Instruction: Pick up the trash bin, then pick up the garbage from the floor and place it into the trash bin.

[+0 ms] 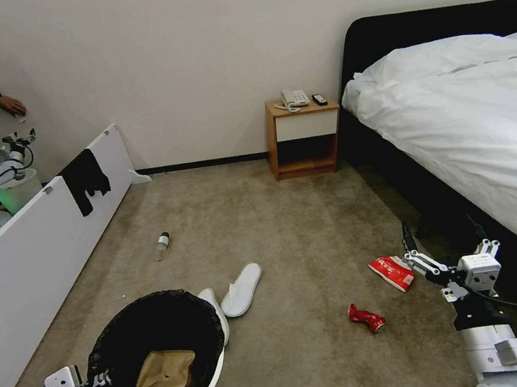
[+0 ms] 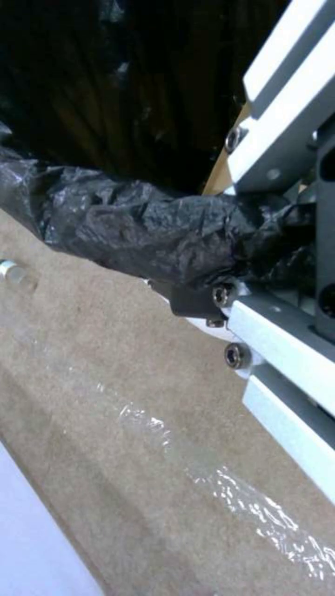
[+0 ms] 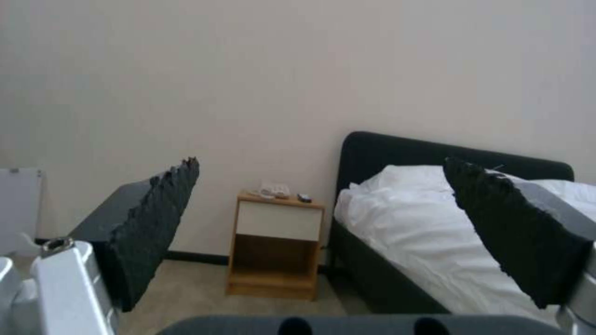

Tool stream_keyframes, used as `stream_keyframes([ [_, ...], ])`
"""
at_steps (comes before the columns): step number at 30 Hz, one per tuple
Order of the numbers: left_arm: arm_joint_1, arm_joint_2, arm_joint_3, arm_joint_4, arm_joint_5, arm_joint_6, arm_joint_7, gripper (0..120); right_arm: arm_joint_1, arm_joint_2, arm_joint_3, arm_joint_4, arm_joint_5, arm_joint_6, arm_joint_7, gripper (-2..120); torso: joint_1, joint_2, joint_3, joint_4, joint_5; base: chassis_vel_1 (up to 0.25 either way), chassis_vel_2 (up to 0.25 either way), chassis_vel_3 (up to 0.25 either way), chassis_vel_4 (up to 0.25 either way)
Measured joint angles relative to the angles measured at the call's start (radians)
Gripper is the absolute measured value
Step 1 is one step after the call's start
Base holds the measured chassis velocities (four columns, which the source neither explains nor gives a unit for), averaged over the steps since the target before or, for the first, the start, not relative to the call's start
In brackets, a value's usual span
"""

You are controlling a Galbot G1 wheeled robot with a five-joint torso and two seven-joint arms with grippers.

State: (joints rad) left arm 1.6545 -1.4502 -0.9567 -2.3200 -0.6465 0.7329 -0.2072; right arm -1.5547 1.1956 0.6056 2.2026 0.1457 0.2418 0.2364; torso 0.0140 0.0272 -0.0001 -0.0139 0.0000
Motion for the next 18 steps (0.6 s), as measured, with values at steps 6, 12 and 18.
stream_keyframes([
  [6, 0.003, 0.004, -0.004, 0.000, -0.005, 0.001, -0.003, 2, 0.004, -0.003, 0.003, -0.001, 0.002, 0.001, 0.000, 100, 0.000, 0.000, 0.000, 0.0000, -0.0001, -0.149, 0.143, 0.136, -0.143],
  [12, 0.004, 0.004, -0.005, 0.000, -0.006, 0.001, -0.004, 2, 0.007, -0.006, 0.008, -0.002, 0.005, 0.002, 0.000, 100, 0.000, 0.000, 0.000, 0.0000, 0.0002, -0.150, 0.161, 0.154, -0.153],
  [18, 0.005, 0.005, -0.007, 0.000, -0.007, 0.002, -0.005, 2, 0.009, -0.008, 0.010, -0.003, 0.007, 0.002, 0.000, 100, 0.000, 0.000, 0.000, 0.0000, -0.0001, -0.126, 0.125, 0.117, -0.123],
])
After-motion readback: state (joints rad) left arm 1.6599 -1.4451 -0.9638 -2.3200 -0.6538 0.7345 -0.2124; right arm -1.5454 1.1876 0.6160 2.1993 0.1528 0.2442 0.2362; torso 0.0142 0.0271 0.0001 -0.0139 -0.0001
